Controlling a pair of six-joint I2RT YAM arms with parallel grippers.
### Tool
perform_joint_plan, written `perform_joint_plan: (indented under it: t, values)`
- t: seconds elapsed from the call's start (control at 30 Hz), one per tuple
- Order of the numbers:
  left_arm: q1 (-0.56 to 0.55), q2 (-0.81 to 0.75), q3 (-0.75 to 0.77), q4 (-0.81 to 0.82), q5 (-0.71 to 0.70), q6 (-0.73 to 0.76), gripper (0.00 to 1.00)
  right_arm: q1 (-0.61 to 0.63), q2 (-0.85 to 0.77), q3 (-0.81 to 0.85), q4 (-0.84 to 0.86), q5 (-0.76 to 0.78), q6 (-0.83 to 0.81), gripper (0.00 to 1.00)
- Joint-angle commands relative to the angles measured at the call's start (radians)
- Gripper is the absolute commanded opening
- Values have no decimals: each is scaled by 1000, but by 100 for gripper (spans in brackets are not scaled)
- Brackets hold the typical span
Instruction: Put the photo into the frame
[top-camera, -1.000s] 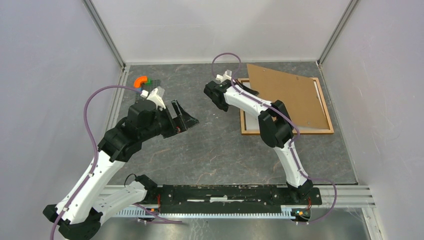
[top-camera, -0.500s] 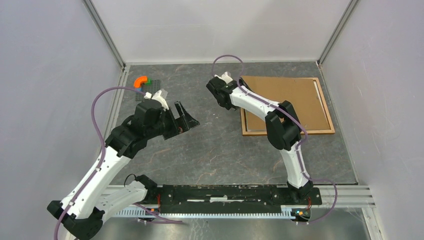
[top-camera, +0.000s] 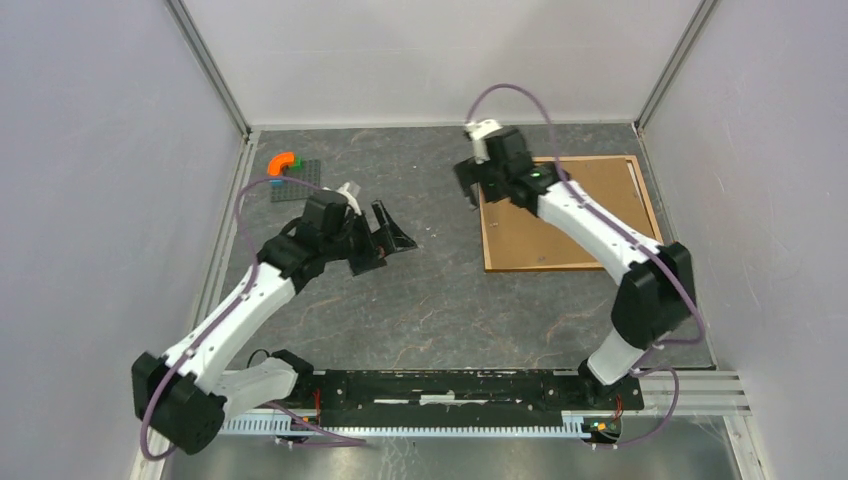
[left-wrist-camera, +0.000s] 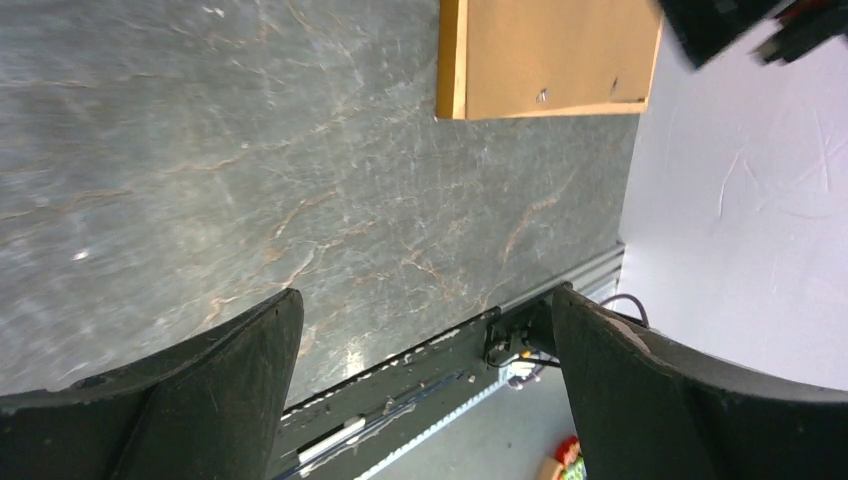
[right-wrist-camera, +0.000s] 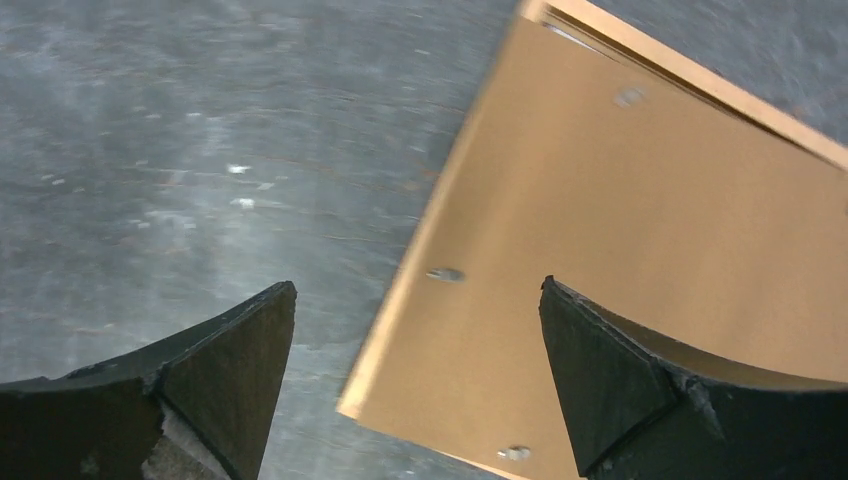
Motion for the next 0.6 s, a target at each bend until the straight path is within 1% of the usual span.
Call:
perform_joint_plan:
  t: [0.0,0.1,0.17,0.27,0.3,0.33,0.4,0.43,0.47,0.53,0.57]
  values:
    - [-46,139,-36,262,139,-67,100,-245,-122,-176,173,-203,-41,98]
    - [-117,278,5,294,83,-49,100,-411,-146,-266,232,-188,-75,98]
    - [-156,377,57,303,49,-32,100,-521,-145,-313,280,-248,-70,98]
    - [-211,551,163,296,-1,7,95,-658,-129,-376,363,-371,-40,96]
    - [-223,616,215,269,-18,17,91,-679,-124,-388,383,-416,-15,93]
    - [-239,668,269,242,-39,31,85,-695,-126,-404,406,-435,4,93]
    - [-273,792,378,171,-120,60,79,-699,-147,-444,460,-447,41,93]
    - [-291,850,442,135,-164,70,74,-700,-166,-471,496,-466,63,92]
    - [-303,895,486,108,-195,76,69,-698,-184,-500,532,-493,80,92]
    - [-320,971,573,59,-244,69,64,-700,-210,-535,582,-527,100,93]
    - [-324,997,592,58,-246,64,61,-698,-218,-538,583,-532,100,93]
